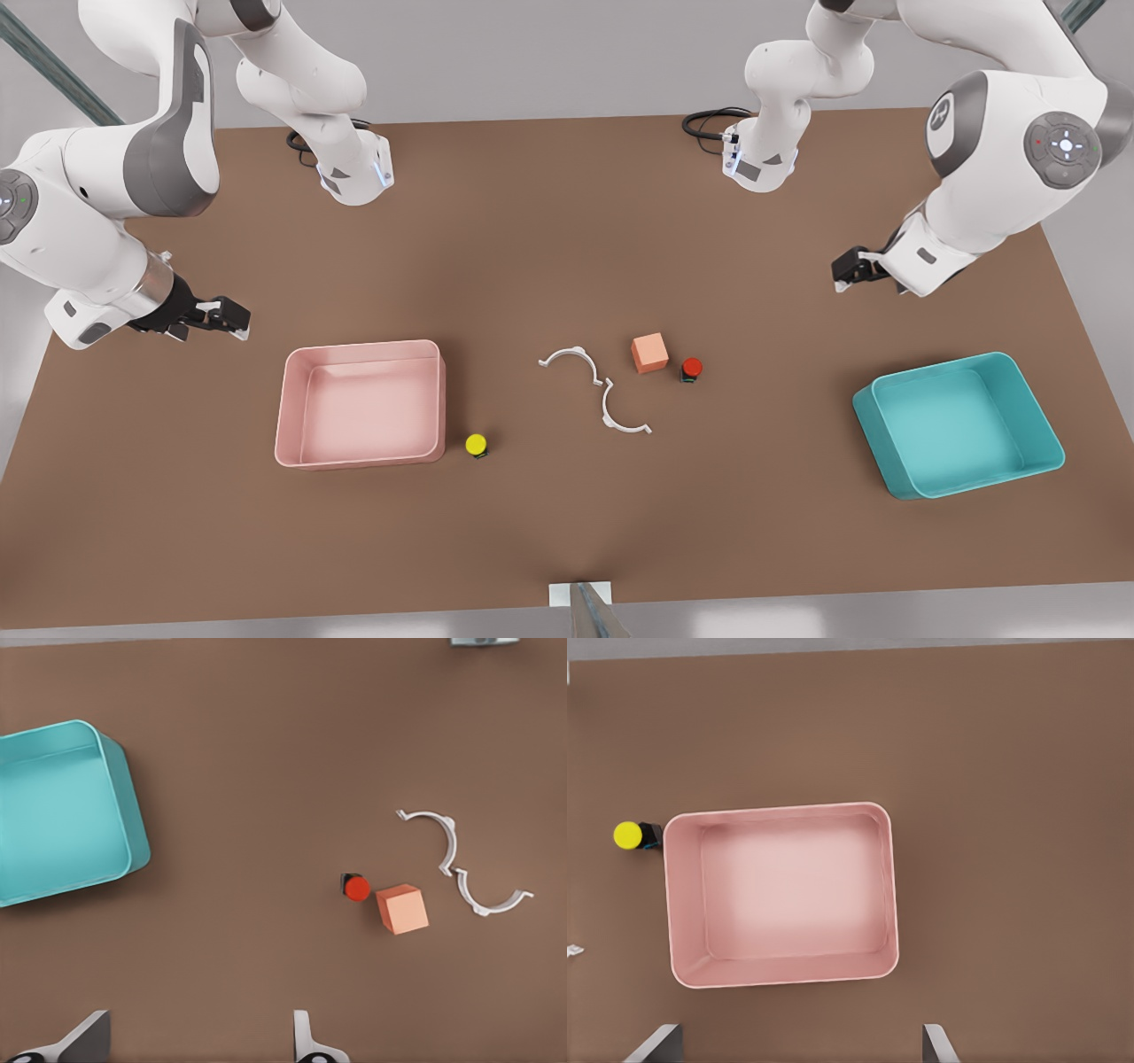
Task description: Place the red button in the blue storage box with the left arm, and place the yellow button in the pink storage box with the right arm
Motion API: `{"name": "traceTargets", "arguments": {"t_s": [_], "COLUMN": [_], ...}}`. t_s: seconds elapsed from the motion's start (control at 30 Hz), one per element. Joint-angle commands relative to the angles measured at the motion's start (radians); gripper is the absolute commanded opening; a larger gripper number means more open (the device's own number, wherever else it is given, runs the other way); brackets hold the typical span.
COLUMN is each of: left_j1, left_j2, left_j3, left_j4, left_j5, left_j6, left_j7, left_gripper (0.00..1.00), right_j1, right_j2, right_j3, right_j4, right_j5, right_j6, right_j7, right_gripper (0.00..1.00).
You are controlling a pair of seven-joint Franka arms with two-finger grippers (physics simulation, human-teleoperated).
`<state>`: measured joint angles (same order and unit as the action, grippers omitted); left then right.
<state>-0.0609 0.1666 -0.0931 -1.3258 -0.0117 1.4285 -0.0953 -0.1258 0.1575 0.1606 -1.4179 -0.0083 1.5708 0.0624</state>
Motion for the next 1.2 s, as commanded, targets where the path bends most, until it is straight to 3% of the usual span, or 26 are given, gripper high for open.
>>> {"name": "traceTargets", "arguments": {"t_s": [0.0,0.17,0.27,0.37,0.47,0.57,0.77,0.83,0.93,1.17], "left_j1": [-0.002,-0.12,-0.241,-0.258,-0.272,-0.272,-0.301,-0.301,-0.3,-0.301], "left_j2": [-0.001,0.076,0.198,0.28,0.346,0.347,0.295,0.268,0.271,0.275], "left_j3": [0.0,-0.002,-0.002,0.0,0.0,0.001,0.0,0.0,0.001,0.001], "left_j4": [0.0,0.0,0.0,0.0,-0.019,-0.168,-0.389,-0.477,-0.504,-0.621], "left_j5": [-0.001,0.001,-0.001,0.001,0.03,0.032,0.065,0.065,0.065,0.081], "left_j6": [0.003,0.036,0.263,0.397,0.497,0.642,0.834,0.92,0.932,0.951], "left_j7": [-0.026,-0.089,-0.575,-0.925,-1.002,-1.074,-1.202,-1.23,-1.287,-1.296], "left_gripper": [1.0,1.0,1.0,1.0,1.0,1.0,1.0,1.0,1.0,1.0], "right_j1": [0.0,0.034,0.078,0.172,0.249,0.31,0.385,0.42,0.433,0.425], "right_j2": [-0.001,0.042,0.148,0.37,0.592,0.678,0.689,0.758,0.839,0.899], "right_j3": [0.0,0.023,0.108,0.109,0.108,0.099,0.096,0.089,0.079,0.079], "right_j4": [0.0,0.0,-0.003,0.005,0.148,0.151,0.198,0.307,0.448,0.462], "right_j5": [0.001,-0.002,-0.002,-0.009,-0.012,-0.022,-0.18,-0.182,-0.18,-0.176], "right_j6": [0.002,0.018,0.146,0.394,0.426,0.517,0.508,0.5,0.453,0.453], "right_j7": [0.014,0.017,0.024,0.02,0.017,0.022,0.079,0.068,0.016,-0.013], "right_gripper": [1.0,1.0,1.0,1.0,1.0,1.0,1.0,1.0,1.0,1.0]}}
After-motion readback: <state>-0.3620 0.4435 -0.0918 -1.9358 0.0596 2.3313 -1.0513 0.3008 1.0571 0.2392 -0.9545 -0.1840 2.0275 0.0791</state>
